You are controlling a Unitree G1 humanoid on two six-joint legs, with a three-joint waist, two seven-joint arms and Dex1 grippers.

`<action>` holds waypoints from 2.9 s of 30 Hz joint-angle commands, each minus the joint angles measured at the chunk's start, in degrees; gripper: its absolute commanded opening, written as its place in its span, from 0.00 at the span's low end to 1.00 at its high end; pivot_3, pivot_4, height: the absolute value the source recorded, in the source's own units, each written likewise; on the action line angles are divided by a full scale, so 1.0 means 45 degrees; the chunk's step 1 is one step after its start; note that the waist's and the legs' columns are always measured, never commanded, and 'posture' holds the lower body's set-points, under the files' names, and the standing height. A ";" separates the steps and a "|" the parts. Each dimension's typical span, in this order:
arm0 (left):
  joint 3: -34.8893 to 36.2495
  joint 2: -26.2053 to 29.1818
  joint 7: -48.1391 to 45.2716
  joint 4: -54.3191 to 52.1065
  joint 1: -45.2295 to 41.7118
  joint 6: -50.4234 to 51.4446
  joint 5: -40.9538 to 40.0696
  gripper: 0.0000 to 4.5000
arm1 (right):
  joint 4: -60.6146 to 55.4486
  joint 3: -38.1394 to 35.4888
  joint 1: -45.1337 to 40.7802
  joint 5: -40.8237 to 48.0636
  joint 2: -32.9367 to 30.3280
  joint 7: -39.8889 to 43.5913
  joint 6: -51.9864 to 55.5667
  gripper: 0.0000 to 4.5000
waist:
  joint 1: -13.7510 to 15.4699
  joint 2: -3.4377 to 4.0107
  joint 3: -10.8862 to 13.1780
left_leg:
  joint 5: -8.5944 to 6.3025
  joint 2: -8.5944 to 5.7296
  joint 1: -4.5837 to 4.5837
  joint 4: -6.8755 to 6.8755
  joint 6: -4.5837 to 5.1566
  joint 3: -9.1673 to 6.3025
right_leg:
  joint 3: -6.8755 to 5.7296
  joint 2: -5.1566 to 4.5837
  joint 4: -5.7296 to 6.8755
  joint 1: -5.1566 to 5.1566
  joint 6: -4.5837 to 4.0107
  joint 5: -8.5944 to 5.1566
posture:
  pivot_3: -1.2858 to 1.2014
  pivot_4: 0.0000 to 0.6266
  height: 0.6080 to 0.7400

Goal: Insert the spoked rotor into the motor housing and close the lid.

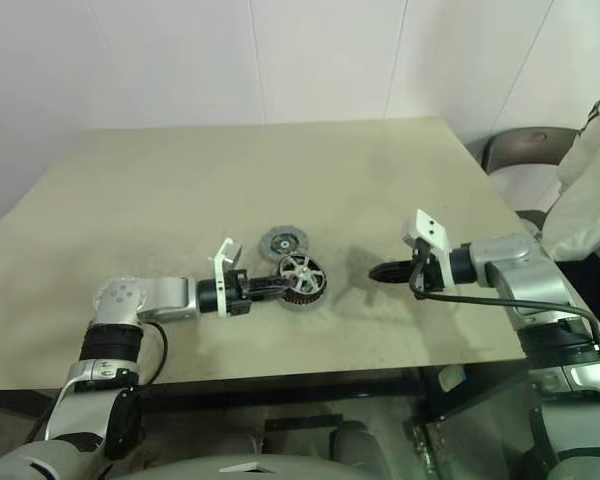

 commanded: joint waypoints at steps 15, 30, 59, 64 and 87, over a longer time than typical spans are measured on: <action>0.0399 -0.0230 -0.0888 -0.0552 -0.0344 0.0732 0.1684 0.38 | -0.0576 -0.0287 -0.0104 0.0201 0.0229 -0.0189 -0.0023 0.00 | 0.0001 -0.0002 0.0001 | 0.0001 0.0000 0.0002 0.0000 -0.0002 -0.0003 | -0.0001 0.0000 0.0001 0.0001 0.0000 0.0001 | 0.52 0.00 1.00; 0.0839 -0.0245 -0.0848 -0.2264 -0.0925 0.1661 0.2061 0.99 | -0.0558 -0.0177 -0.0161 0.0201 0.0345 -0.0171 -0.0017 0.00 | -0.0026 -0.0005 0.0002 | 0.0003 -0.0001 0.0005 0.0002 -0.0006 -0.0006 | 0.0000 -0.0001 0.0002 0.0005 0.0004 0.0002 | 0.52 0.00 1.00; 0.2315 -0.1179 0.5607 -0.1182 -0.0859 0.2299 -0.0303 0.99 | -0.0568 0.0113 -0.0148 -0.0041 0.0735 -0.0084 -0.0005 0.00 | 0.0012 -0.0013 0.0003 | 0.0003 -0.0004 0.0006 0.0003 -0.0009 -0.0015 | -0.0001 -0.0011 0.0002 0.0007 0.0020 0.0011 | 0.52 0.00 1.00; 0.3148 -0.1554 0.6980 -0.0580 -0.1541 0.2070 -0.1939 0.99 | -0.0557 0.0150 -0.0134 -0.0022 0.0736 -0.0114 -0.0031 0.00 | 0.0019 -0.0013 0.0003 | 0.0004 -0.0004 0.0007 0.0004 -0.0010 -0.0014 | 0.0000 -0.0011 0.0003 0.0008 0.0020 0.0012 | 0.52 0.00 1.00; 0.0379 -0.0213 1.2854 -0.2215 -0.0619 -0.1703 -0.8122 0.99 | -0.0452 0.0325 -0.0255 -0.0060 0.0957 -0.0204 -0.0008 0.00 | 0.0316 -0.0038 -0.0005 | 0.0060 -0.0033 -0.0176 0.0025 -0.0107 -0.0016 | 0.0009 -0.0026 0.0018 -0.0174 0.0032 0.0031 | 0.52 0.00 1.00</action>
